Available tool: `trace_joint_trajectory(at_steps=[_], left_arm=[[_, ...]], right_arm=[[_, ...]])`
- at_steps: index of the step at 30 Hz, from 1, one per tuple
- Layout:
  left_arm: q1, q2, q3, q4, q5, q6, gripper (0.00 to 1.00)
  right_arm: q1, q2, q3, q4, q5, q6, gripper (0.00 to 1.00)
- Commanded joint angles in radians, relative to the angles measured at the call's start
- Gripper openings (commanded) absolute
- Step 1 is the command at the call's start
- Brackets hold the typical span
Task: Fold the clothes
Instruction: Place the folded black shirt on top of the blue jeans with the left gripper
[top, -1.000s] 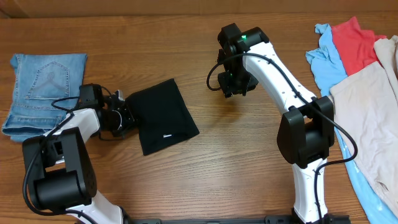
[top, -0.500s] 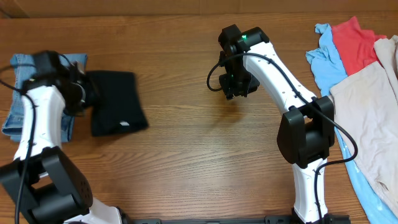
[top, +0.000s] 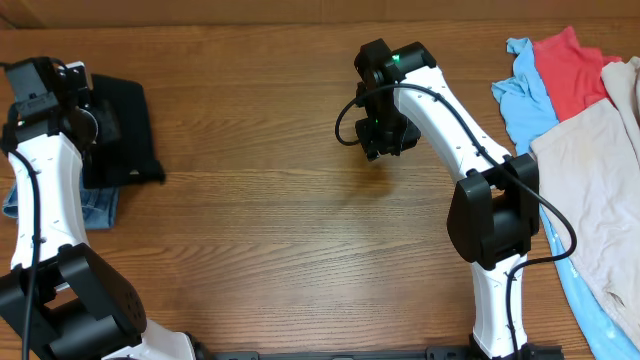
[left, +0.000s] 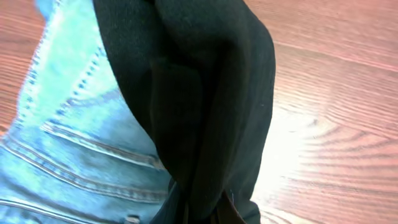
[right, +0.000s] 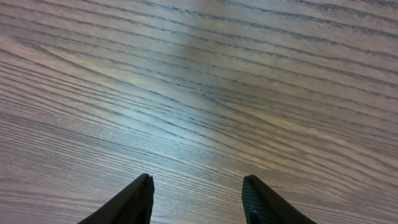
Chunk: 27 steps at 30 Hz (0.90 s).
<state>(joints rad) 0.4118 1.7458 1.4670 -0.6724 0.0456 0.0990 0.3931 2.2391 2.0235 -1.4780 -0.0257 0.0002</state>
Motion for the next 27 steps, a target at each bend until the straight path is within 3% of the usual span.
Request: trace_joint_trajectory(at_steps=[1,13,20,27], left_arm=[[0.039,-0.014,0.035,0.043,-0.038,0.036,0.04],[0.172,0.158,0.035,0.214,-0.019,0.036,0.04],[0.201,0.209,0.035,0.372,-0.024,0.038,0.04],[0.21,0.246,0.035,0.434,-0.057,0.051,0.07]], right_arm=[[-0.004,-0.033,0.021,0.0,0.006,0.005,0.5],[-0.003,-0.032,0.021,-0.022,0.0,0.027,0.5],[-0.003,-0.032,0.021,-0.024,-0.014,0.032,0.5],[-0.003,-0.032,0.021,-0.023,-0.02,0.039,0.5]])
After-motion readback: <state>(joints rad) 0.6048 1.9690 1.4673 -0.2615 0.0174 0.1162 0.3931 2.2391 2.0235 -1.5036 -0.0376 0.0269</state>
